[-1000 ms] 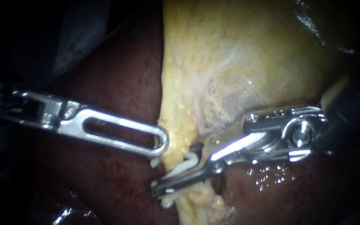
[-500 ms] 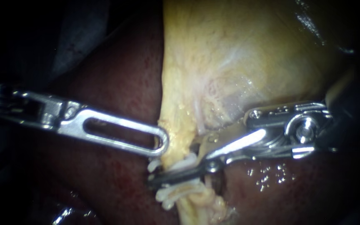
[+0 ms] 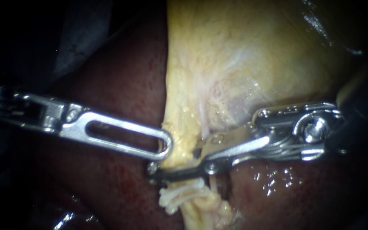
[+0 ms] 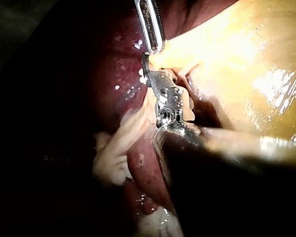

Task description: Clipping third clip left tube

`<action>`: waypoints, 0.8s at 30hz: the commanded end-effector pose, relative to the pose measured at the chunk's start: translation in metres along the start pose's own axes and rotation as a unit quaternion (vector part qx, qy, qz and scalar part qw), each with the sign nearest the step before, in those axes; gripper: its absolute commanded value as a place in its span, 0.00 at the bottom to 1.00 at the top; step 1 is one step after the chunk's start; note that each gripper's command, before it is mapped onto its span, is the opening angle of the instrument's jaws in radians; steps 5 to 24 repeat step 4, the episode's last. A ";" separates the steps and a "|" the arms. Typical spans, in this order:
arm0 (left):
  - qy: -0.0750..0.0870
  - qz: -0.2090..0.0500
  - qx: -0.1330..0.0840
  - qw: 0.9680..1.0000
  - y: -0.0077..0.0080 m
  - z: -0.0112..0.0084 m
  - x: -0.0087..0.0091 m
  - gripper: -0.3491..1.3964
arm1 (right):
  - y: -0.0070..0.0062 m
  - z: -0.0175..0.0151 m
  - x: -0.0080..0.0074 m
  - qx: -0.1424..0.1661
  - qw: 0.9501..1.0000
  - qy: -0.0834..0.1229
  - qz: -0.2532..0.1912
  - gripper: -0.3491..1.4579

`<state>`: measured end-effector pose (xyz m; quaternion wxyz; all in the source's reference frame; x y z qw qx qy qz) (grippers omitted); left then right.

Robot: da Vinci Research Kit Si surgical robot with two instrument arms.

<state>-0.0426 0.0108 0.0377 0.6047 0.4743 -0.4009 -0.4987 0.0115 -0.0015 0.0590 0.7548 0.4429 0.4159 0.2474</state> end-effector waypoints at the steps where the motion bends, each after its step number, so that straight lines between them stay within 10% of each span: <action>1: 0.000 0.000 0.000 1.000 0.0000 0.0000 0.0000 0.00 | 0.0000 0.0000 0.0000 0.000 1.000 0.000 0.000 0.01; 24: 0.000 0.000 0.000 1.000 0.0000 0.0001 0.0000 0.00 | 0.0000 0.0000 0.0000 0.000 1.000 0.000 0.002 0.02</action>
